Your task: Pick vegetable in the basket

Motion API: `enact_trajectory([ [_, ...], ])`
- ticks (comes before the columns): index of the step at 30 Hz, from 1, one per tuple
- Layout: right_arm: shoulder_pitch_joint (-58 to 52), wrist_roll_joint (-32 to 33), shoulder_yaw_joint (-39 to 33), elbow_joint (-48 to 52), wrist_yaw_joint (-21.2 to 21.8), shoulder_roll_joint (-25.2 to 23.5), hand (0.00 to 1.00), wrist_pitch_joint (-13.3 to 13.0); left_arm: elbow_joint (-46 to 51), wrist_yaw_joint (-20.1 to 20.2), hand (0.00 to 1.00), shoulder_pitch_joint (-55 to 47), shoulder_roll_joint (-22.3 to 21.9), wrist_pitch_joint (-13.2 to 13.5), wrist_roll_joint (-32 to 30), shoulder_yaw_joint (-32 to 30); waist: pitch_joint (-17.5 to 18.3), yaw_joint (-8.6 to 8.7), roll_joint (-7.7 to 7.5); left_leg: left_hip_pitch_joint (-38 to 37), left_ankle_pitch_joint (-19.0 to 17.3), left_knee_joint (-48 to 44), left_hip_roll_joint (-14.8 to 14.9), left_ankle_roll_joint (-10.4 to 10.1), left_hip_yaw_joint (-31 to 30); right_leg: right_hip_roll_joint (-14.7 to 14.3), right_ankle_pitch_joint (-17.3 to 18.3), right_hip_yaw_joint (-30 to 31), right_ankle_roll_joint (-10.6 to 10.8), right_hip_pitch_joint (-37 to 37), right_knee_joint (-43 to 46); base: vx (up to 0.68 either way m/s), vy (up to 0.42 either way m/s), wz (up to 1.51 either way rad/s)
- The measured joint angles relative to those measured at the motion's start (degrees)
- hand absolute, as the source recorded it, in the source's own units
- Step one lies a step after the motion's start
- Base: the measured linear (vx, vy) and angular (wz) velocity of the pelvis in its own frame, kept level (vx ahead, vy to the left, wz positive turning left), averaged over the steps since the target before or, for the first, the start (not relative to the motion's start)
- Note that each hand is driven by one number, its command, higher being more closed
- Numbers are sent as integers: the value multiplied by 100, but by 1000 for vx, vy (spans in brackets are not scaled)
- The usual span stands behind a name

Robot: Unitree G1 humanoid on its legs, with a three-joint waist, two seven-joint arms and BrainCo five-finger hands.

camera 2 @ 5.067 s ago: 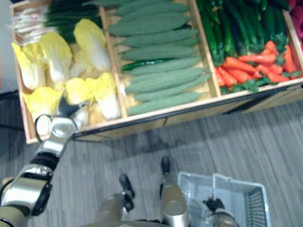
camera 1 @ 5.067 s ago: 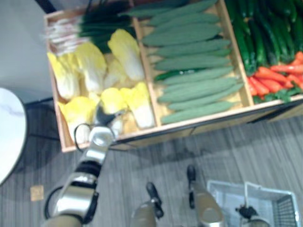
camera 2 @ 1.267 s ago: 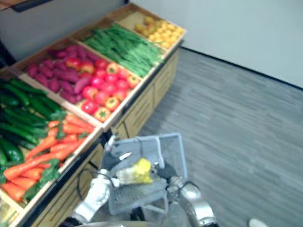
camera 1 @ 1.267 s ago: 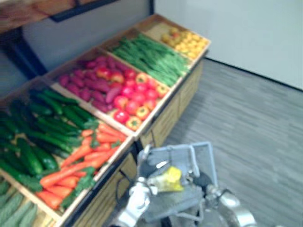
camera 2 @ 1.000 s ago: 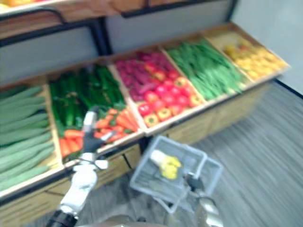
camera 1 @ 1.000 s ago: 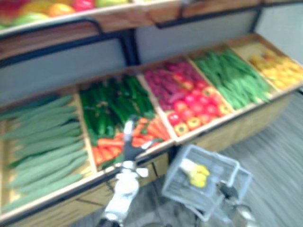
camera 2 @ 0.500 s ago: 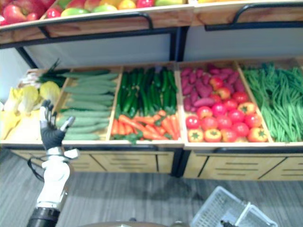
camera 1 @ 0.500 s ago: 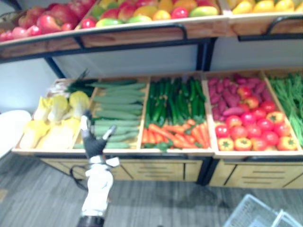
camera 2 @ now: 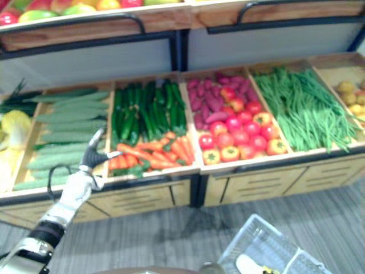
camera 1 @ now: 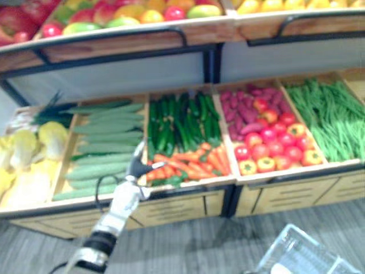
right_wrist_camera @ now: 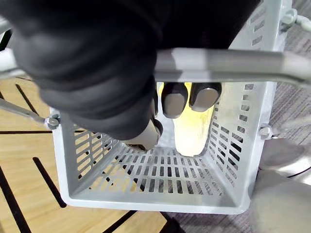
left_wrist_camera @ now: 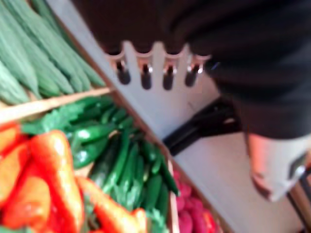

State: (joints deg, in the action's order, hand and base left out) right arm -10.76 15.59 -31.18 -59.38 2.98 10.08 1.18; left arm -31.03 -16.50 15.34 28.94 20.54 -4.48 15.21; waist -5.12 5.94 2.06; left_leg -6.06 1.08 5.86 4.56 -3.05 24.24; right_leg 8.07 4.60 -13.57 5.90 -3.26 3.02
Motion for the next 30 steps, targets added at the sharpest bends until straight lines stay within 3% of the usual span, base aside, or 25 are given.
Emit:
enact_trajectory([
  [5, 124, -1, 7, -7, 6, -44, 100, 0, -284, -90, 0, 202, -31, -124, -700, 250, -97, 139, -21, 35, 17, -33, 36, -50, 80, -78, -7, 15, -10, -9, -91, 107, -30, -5],
  [9, 363, -132, 79, 1, 22, 25, 100, 0, -420, -140, 0, 492, -35, -297, -1242, 521, -322, 153, 18, 121, 46, -34, 74, -96, 204, -114, -25, 48, -37, 96, -108, 18, -30, -8],
  [12, 745, -159, 384, 6, 133, 134, 100, -4, -981, -407, 0, 1036, -35, -708, -1539, 535, -571, 212, 74, 377, 76, -35, 132, -139, 310, -139, -71, 122, -102, 403, -105, -11, -32, -12],
  [15, 829, -151, 460, 6, 136, 145, 100, -5, -1042, -474, 0, 1059, -34, -748, -1665, 536, -675, 311, 69, 386, 93, -36, 132, -166, 337, -129, -73, 122, -103, 412, -104, 0, 0, 0],
  [21, 1189, 24, 576, 11, 147, 244, 100, -5, -1361, -521, 0, 1488, -34, -1194, -2093, 705, -1059, 458, 107, 554, 84, -38, 114, -184, 411, -54, -104, 160, -89, 644, -5, -3, 1, -1],
  [22, 1216, 34, 580, 18, 149, 245, 100, -5, -1397, -547, 100, 1523, -34, -1207, -2130, 704, -1077, 467, 107, 581, 81, -39, 114, -188, 427, -50, -104, 164, -89, 687, 26, -22, 21, -3],
  [30, 1532, 140, 815, 110, 203, 255, 100, -20, -1654, -452, 100, 2400, -26, -1619, -2337, 690, -1398, 476, 83, 731, 7, -41, 95, -296, 672, -2, -105, 315, -86, 998, 215, -22, 10, -8],
])
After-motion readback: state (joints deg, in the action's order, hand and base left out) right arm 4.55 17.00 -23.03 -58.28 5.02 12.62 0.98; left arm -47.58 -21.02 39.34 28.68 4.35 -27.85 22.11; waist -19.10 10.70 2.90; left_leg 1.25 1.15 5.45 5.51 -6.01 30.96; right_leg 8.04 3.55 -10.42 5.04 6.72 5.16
